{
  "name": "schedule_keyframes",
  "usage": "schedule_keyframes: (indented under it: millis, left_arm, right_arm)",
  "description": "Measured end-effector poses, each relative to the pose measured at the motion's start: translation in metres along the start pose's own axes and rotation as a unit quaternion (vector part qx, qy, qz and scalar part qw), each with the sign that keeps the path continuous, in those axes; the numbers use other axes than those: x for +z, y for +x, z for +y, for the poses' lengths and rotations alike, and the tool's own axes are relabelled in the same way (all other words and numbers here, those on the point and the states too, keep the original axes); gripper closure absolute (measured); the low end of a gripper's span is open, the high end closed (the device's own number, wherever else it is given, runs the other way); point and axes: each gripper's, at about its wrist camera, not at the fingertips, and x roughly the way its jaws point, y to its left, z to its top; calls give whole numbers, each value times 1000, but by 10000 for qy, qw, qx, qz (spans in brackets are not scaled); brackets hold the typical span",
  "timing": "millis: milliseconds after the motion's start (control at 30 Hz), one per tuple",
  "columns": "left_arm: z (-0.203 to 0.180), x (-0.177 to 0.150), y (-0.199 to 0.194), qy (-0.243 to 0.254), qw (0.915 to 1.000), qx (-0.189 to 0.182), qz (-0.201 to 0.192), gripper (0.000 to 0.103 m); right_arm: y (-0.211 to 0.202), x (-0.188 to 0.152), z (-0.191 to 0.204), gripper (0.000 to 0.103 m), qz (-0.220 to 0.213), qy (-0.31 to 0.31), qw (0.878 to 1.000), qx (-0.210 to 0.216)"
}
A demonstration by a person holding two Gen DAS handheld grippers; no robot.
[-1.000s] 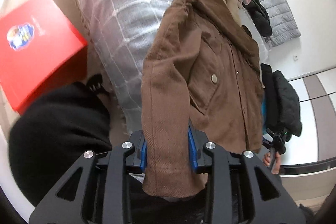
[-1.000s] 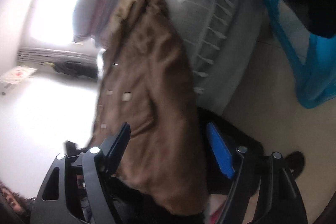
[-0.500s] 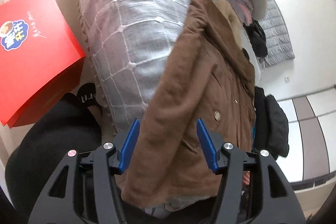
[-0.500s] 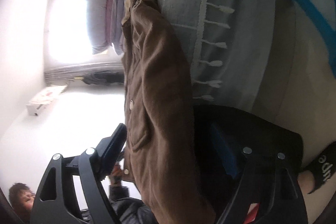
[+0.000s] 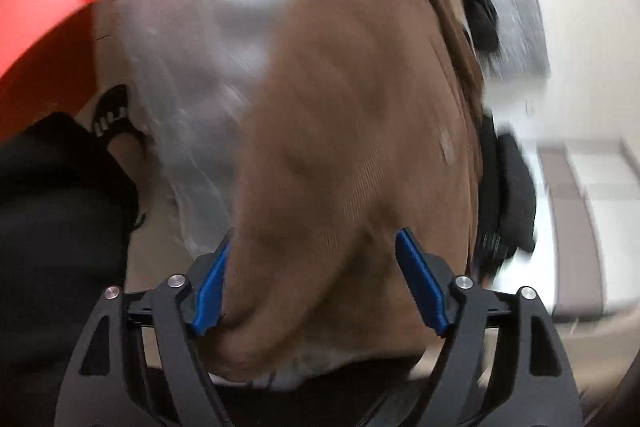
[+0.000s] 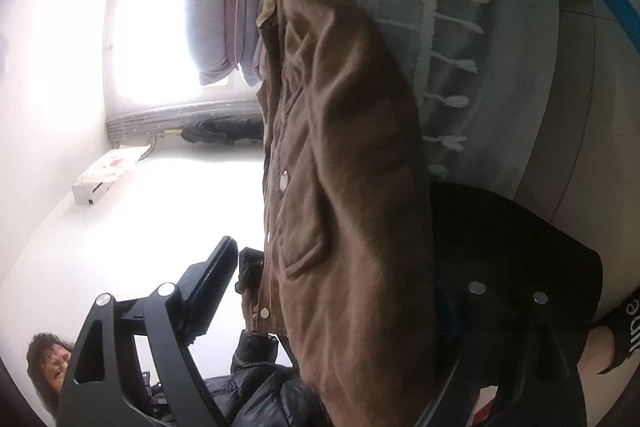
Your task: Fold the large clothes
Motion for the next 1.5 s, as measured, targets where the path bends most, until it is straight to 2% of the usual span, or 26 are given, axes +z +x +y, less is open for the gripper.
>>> schedule_keyframes:
  millis: [67, 133, 167, 200, 233, 267, 333, 400, 567, 700, 833, 900, 967, 1100, 1133, 1167, 1200, 1267, 1367, 1467, 1500]
  left_arm:
    - [-17, -12, 3, 373, 9992, 1, 161, 25]
    - [-24, -21, -7, 584, 9983, 64, 35, 28]
    - [-26, -23, -12, 563, 9984, 55, -58, 50]
    - [-24, -22, -19, 474, 9988, 18, -139, 67]
    - [-19, -22, -27, 276, 9993, -2, -254, 89]
    - [-16, -23, -36, 183, 9989, -83, -432, 94]
    - [-19, -27, -53, 185, 9967, -48, -788, 96]
    - [-25, -31, -69, 173, 9941, -194, -1055, 97]
    - [-57, -43, -109, 413, 9854, -379, -1607, 98]
    - [-80, -59, -131, 711, 9795, -445, -1831, 98]
    - [-98, -77, -142, 866, 9779, -571, -1815, 98]
    - [-104, -92, -146, 1014, 9777, -506, -1770, 98]
    - [-96, -98, -144, 1050, 9811, -351, -1587, 97]
    - [-39, -88, -111, 454, 9957, 13, -812, 94]
    - [-23, -85, -101, 229, 9976, 85, -649, 93]
    - [-12, -84, -94, 70, 9984, 103, -549, 91]
    - [-1, -83, -88, -41, 9986, 147, -512, 90]
    - [0, -83, -87, -7, 9984, 45, -570, 85]
    - [-7, -77, -93, 104, 9968, 123, -782, 65]
    - [-6, -63, -97, 47, 9942, 195, -1061, 52]
    - [-5, -57, -95, 7, 9935, 214, -1115, 51]
  right_arm:
    - [-4, -4, 3, 20, -56, -81, 9999, 80]
    - [-6, -10, 10, 21, -116, -285, 9995, 91]
    - [-6, -14, 15, 21, -147, -433, 9989, 51]
    - [-4, -18, 22, 36, -185, -584, 9981, -7]
    - [-5, -23, 27, 52, -220, -669, 9974, -116]
    - [-4, -26, 31, 86, -296, -694, 9965, -361]
    - [-3, -33, 40, 87, -462, -746, 9952, -441]
    - [-2, -40, 50, 90, -610, -792, 9940, -450]
    - [-8, -55, 94, 94, -1086, -1077, 9881, 156]
    - [-18, -68, 123, 94, -1262, -1294, 9825, 445]
    - [-30, -90, 145, 94, -1282, -1467, 9794, 528]
    - [-38, -99, 148, 94, -1243, -1487, 9797, 512]
    - [-49, -107, 137, 94, -1149, -1423, 9826, 330]
    - [-54, -100, 96, 91, -908, -933, 9914, -121]
    - [-54, -98, 82, 88, -853, -774, 9929, -299]
    - [-52, -96, 67, 73, -752, -546, 9950, -352]
    - [-53, -97, 57, 53, -716, -387, 9961, -348]
    - [-51, -96, 39, 37, -708, -96, 9968, -368]
    - [-50, -91, 33, 32, -632, -19, 9976, -277]
    - [-45, -84, 34, 29, -571, -44, 9982, -203]
    - [-43, -80, 36, 29, -529, -57, 9984, -179]
